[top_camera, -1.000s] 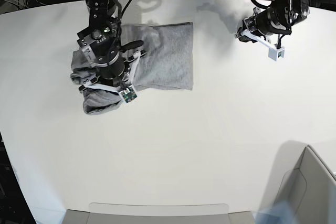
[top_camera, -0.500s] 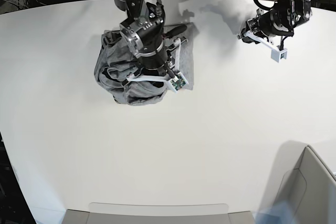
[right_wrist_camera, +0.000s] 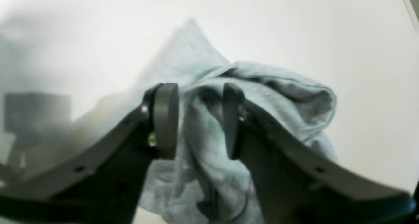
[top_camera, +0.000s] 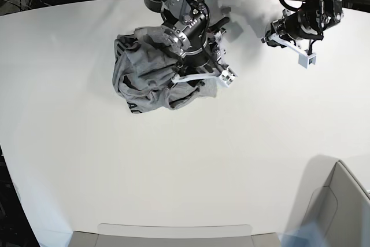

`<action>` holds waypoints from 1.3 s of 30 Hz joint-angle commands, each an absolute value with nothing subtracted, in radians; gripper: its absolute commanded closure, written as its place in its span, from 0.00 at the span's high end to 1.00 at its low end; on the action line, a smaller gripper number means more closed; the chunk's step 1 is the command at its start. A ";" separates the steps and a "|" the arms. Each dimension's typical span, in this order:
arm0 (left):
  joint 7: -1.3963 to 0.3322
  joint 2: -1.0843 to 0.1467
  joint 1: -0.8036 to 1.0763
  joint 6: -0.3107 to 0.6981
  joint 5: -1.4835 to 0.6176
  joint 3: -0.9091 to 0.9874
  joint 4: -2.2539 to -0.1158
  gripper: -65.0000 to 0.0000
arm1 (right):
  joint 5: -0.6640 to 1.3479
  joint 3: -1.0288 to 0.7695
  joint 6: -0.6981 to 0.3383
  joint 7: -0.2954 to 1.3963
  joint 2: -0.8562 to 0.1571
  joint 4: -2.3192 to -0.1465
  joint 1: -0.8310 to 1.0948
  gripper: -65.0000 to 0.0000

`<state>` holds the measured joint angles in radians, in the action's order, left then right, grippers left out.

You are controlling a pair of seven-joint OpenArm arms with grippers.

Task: Fold the T-shirt properly
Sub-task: 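Grasp the bunched shirt end with the right gripper and fold it over, then release the shirt and lift the right gripper away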

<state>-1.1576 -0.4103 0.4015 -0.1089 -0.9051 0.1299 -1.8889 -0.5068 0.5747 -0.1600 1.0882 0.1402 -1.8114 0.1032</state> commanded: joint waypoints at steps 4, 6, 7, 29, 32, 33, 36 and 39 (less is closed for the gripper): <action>-1.153 -0.420 0.398 -0.107 -0.914 0.130 -1.903 0.06 | -0.513 0.659 -0.157 1.118 0.154 -1.831 0.090 0.39; -1.153 -0.420 0.398 -0.107 -0.914 0.133 -1.903 0.06 | -0.515 0.704 -0.157 1.167 0.153 -1.842 0.076 0.39; -1.153 -0.420 0.398 -0.107 -0.914 0.133 -1.903 0.06 | -0.515 0.723 -0.157 1.178 0.150 -1.868 0.073 0.39; -1.153 -0.415 0.398 -0.107 -0.914 0.124 -1.903 0.06 | -0.045 0.079 -0.067 1.112 -0.068 -2.057 0.128 0.23; -1.153 -0.415 0.398 -0.107 -0.915 0.124 -1.903 0.06 | -0.010 0.073 -0.067 1.110 -0.096 -2.052 0.136 0.28; -1.153 -0.415 0.398 -0.107 -0.915 0.124 -1.903 0.06 | -0.008 0.073 -0.067 1.112 -0.099 -2.048 0.133 0.28; -1.152 -0.412 0.398 -0.107 -0.915 0.124 -1.903 0.06 | -0.008 0.079 -0.067 1.109 -0.099 -1.994 0.124 0.28; -1.152 -0.386 0.398 -0.107 -0.915 0.124 -1.903 0.06 | -0.008 0.081 -0.067 1.107 -0.097 -1.920 0.101 0.27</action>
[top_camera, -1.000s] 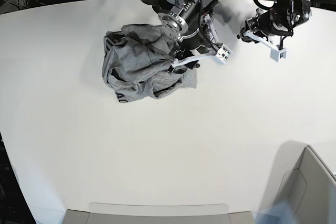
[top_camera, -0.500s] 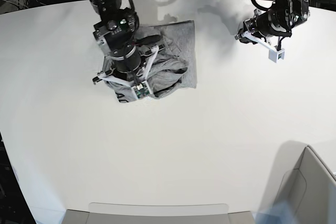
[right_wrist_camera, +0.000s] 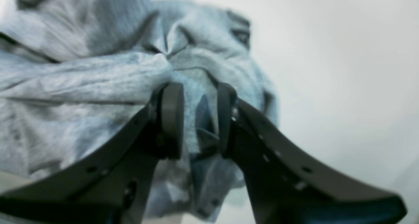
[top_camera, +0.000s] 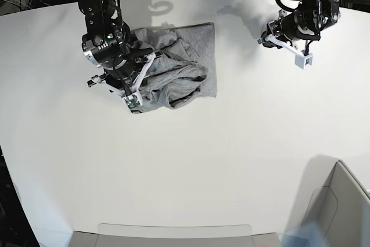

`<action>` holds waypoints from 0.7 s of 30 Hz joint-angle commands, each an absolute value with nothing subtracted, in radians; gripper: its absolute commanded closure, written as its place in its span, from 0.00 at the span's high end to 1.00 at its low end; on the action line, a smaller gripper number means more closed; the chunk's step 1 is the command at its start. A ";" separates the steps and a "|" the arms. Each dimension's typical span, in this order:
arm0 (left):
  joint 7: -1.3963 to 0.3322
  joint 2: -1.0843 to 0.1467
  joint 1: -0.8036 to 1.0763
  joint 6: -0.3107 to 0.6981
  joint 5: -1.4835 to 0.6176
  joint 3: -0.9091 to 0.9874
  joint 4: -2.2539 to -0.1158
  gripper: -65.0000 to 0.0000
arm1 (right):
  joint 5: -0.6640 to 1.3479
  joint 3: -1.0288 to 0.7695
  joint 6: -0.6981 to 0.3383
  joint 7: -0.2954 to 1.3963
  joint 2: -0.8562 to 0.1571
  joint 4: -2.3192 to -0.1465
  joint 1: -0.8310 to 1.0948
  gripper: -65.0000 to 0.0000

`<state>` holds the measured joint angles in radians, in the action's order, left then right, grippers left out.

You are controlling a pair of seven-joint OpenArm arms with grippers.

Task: Fold the T-shirt properly
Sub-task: 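Release the shirt and lift the right gripper away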

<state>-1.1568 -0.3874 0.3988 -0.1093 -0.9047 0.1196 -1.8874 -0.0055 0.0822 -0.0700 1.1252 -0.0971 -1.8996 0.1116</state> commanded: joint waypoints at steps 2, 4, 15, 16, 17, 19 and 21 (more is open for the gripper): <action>-1.153 -0.384 0.398 -0.107 -0.915 0.124 -1.903 0.06 | -0.008 0.082 -0.076 1.106 -0.094 -1.896 0.090 0.24; -1.153 -0.384 0.398 -0.107 -0.917 0.124 -1.903 0.06 | -0.008 0.090 -0.117 1.106 -0.091 -1.902 0.093 0.18; -1.152 -0.364 0.398 -0.107 -0.915 0.131 -1.903 0.06 | -0.008 0.208 -0.156 1.110 -0.097 -1.949 0.124 0.00; -1.152 -0.364 0.398 -0.107 -0.915 0.130 -1.903 0.06 | -0.008 0.225 -0.157 1.110 -0.097 -1.972 0.139 0.00; -1.152 -0.364 0.398 -0.107 -0.915 0.130 -1.903 0.06 | -0.010 0.243 -0.157 1.109 -0.097 -1.997 0.154 0.00; -1.150 -0.364 0.398 -0.107 -0.915 0.128 -1.903 0.06 | -0.013 0.286 -0.157 1.109 -0.099 -2.048 0.179 0.00; -1.147 -0.364 0.398 -0.107 -0.915 0.133 -1.903 0.06 | -0.013 0.328 -0.157 1.109 -0.099 -2.066 0.197 0.00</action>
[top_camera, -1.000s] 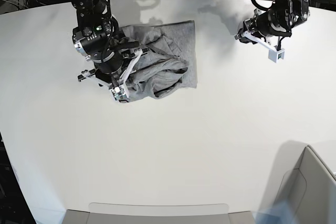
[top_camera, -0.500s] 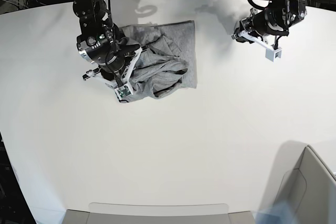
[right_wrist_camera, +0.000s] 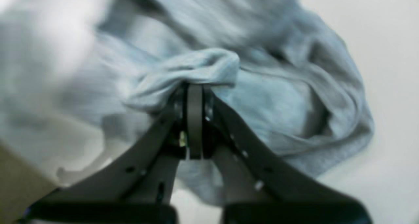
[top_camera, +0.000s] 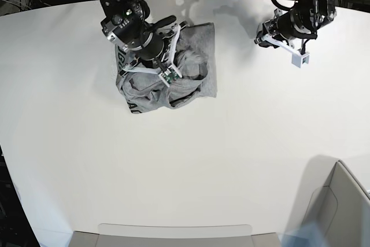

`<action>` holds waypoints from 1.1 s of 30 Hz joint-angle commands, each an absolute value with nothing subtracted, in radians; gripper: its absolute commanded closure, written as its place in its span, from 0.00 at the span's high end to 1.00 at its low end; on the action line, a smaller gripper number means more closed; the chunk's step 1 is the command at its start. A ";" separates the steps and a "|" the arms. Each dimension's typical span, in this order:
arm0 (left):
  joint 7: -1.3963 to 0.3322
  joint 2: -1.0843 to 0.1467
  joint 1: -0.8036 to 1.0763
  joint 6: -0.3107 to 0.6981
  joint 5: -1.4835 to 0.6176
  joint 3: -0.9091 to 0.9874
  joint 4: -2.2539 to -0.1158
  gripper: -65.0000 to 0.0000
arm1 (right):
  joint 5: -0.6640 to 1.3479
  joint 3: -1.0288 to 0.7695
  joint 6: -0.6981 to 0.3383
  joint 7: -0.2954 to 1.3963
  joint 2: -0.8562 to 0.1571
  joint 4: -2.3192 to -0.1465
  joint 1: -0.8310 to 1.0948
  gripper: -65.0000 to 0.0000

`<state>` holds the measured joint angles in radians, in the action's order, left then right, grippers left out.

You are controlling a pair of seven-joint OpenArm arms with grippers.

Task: Fold the T-shirt properly
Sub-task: 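Release the shirt and lift the right gripper away, then press and tuck the loose shirt fabric under with the right gripper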

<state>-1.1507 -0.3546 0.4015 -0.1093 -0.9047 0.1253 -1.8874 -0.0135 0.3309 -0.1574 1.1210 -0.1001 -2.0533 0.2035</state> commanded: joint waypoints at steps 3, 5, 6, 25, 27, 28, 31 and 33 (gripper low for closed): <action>-1.144 -0.364 0.398 -0.108 -0.914 0.134 -1.903 0.06 | -0.013 0.378 -0.157 1.109 -0.104 -2.064 0.208 0.00; -1.144 -0.364 0.398 -0.110 -0.914 0.134 -1.903 0.06 | -0.013 0.430 -0.157 1.109 -0.122 -2.064 0.222 0.00; -1.142 -0.364 0.398 -0.111 -0.914 0.134 -1.903 0.06 | -0.015 0.456 -0.156 1.109 -0.130 -2.064 0.223 0.00; -1.142 -0.363 0.366 -0.116 -0.914 0.136 -1.903 0.06 | -0.016 0.656 -0.151 1.187 -0.189 -2.055 0.239 0.00; -1.142 -0.363 0.364 -0.116 -0.914 0.136 -1.903 0.06 | -0.016 0.654 -0.153 1.188 -0.189 -2.055 0.237 0.00; -1.142 -0.363 0.363 -0.116 -0.914 0.136 -1.903 0.06 | -0.015 0.654 -0.157 1.188 -0.189 -2.055 0.237 0.00; -1.142 -0.363 0.363 -0.116 -0.914 0.136 -1.903 0.06 | -0.008 0.657 -0.159 1.259 -0.188 -2.057 0.231 0.00; -1.142 -0.363 0.363 -0.116 -0.914 0.139 -1.903 0.06 | -0.008 0.659 -0.159 1.303 -0.186 -2.057 0.219 0.08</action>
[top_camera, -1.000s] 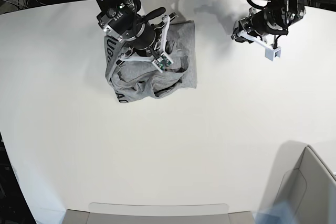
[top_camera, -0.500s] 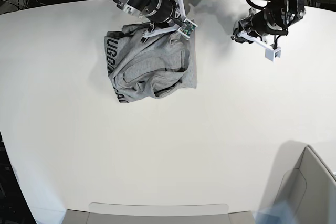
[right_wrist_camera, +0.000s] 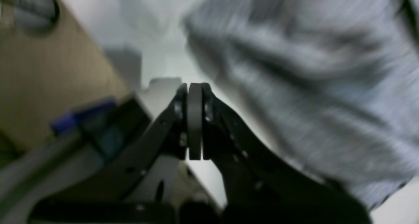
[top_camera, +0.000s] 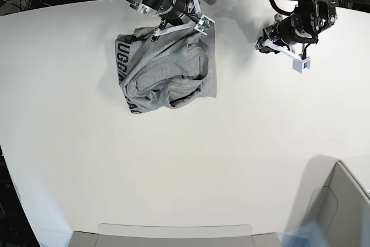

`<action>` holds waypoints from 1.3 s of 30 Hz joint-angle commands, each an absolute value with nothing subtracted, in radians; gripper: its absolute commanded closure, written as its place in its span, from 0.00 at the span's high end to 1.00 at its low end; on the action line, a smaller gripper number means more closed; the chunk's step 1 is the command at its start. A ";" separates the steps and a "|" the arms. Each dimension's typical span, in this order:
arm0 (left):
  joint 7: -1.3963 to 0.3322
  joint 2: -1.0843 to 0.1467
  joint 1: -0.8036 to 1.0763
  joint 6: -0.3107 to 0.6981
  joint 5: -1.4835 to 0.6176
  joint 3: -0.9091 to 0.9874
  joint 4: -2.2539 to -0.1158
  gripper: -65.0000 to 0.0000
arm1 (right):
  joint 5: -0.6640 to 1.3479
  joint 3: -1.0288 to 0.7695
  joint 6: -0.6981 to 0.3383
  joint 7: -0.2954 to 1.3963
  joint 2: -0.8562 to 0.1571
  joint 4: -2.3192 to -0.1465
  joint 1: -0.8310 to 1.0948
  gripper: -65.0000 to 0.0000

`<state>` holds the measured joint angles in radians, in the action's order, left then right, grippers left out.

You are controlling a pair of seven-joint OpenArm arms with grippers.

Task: Fold the T-shirt properly
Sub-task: 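Press and tuck the loose shirt fabric under with the right gripper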

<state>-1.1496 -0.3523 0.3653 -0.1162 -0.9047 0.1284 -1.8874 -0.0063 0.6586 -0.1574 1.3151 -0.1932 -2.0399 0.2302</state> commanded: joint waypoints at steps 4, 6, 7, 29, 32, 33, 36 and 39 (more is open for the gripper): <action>-1.144 -0.351 0.366 -0.114 -0.915 0.203 -1.903 0.06 | -0.008 0.659 -0.160 1.308 -0.185 -2.060 0.216 0.19; -1.152 -0.343 0.369 -0.111 -0.915 0.257 -1.903 0.06 | -0.008 0.661 -0.189 1.308 -0.182 -2.060 0.203 0.19; -1.152 -0.340 0.369 -0.111 -0.915 0.278 -1.903 0.06 | -0.008 0.661 -0.226 1.308 -0.182 -2.060 0.196 0.19; -1.153 -0.292 0.363 -0.108 -0.917 0.435 -1.903 0.06 | -0.015 0.335 -0.337 1.231 -0.076 -2.058 0.035 0.19; -1.153 -0.291 0.363 -0.108 -0.917 0.435 -1.903 0.06 | -0.010 0.283 -0.329 1.228 -0.085 -2.014 0.007 0.19; -1.153 -0.291 0.361 -0.108 -0.917 0.435 -1.903 0.06 | -0.012 0.283 -0.329 1.237 -0.093 -1.986 -0.002 0.19; -1.153 -0.291 0.343 -0.108 -0.915 0.435 -1.903 0.06 | -0.012 0.283 -0.329 1.287 -0.087 -1.890 -0.042 0.19; -1.153 -0.291 0.343 -0.108 -0.915 0.433 -1.903 0.06 | -0.015 0.283 -0.329 1.253 -0.053 -1.802 -0.067 0.19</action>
<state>-1.1568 -0.2821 0.3428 -0.1116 -0.9051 0.4320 -1.8866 -0.0231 0.2840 -0.3290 1.2709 -0.0620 -1.7885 -0.0441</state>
